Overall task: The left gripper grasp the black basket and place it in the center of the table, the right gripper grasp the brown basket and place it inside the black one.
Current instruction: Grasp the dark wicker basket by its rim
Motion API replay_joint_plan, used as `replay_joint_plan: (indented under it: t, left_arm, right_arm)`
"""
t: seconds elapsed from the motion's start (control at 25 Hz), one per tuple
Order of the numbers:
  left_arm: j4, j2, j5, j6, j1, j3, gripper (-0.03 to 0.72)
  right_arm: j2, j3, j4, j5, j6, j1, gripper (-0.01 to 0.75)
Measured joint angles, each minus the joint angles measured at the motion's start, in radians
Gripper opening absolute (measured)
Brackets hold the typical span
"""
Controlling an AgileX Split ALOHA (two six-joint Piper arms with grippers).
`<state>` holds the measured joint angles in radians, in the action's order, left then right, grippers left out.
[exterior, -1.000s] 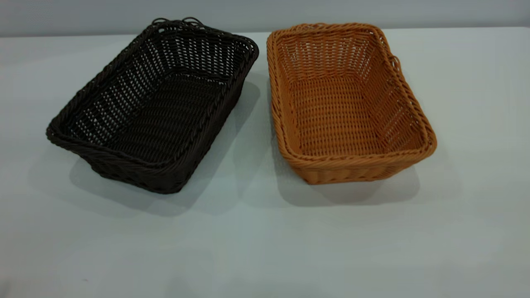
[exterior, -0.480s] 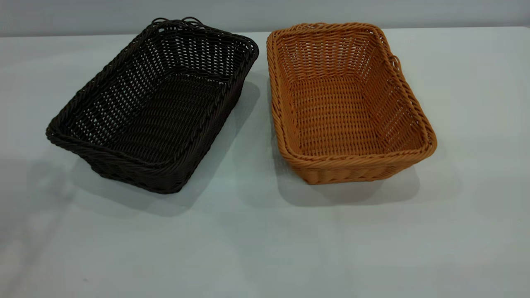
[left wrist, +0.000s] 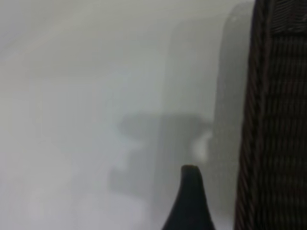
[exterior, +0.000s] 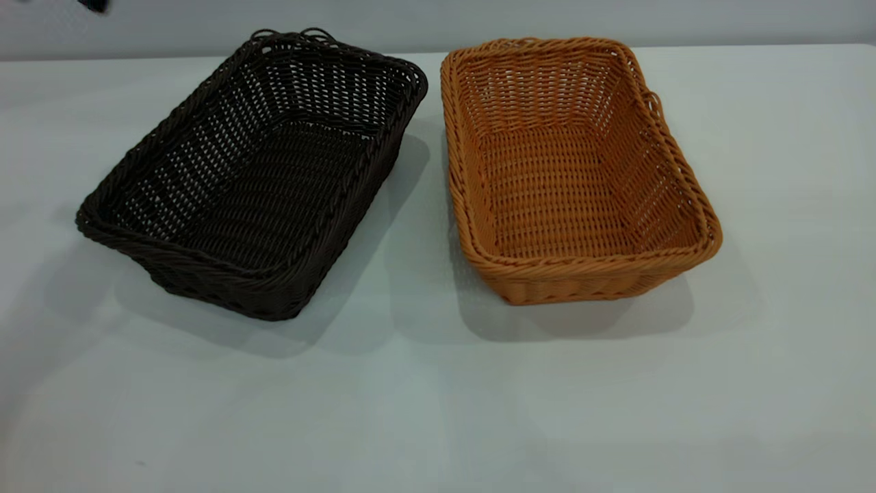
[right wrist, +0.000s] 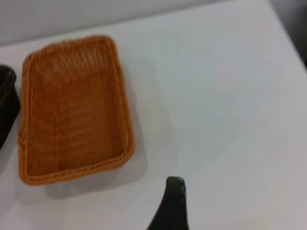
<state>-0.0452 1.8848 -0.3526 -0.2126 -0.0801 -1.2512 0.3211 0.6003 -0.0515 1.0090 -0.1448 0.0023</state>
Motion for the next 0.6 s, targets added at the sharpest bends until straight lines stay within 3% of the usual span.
replay_joint_plan:
  t: [0.6]
  left_arm:
    - [0.001, 0.443, 0.013, -0.029, -0.074, -0.251, 0.520]
  right_arm:
    - [0.539, 0.000, -0.201, -0.186, 0.058, 0.000, 0.597]
